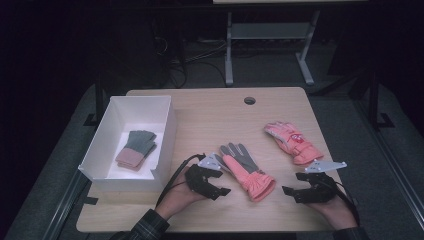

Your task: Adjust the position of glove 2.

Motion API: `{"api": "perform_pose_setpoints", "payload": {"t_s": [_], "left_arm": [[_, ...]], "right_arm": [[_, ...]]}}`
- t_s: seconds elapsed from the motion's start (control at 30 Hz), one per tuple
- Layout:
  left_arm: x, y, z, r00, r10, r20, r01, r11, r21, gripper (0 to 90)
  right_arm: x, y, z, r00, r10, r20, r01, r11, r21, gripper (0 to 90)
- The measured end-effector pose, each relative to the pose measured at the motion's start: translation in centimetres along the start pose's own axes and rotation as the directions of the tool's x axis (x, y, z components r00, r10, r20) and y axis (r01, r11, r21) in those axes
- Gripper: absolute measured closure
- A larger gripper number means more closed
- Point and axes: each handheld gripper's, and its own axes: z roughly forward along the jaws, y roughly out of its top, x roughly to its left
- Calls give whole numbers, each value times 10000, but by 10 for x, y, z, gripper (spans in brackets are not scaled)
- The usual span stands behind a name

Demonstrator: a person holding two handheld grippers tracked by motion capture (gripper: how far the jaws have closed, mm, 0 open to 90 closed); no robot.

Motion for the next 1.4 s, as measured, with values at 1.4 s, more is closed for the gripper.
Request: {"api": "perform_pose_setpoints", "payload": {"t_s": [1.4], "left_arm": [[-6,-41,-17,9995,42,-303,-41,10000,34,134]], "right_arm": [[-112,86,33,9920,896,891,-880,9959,-216,455]]}}
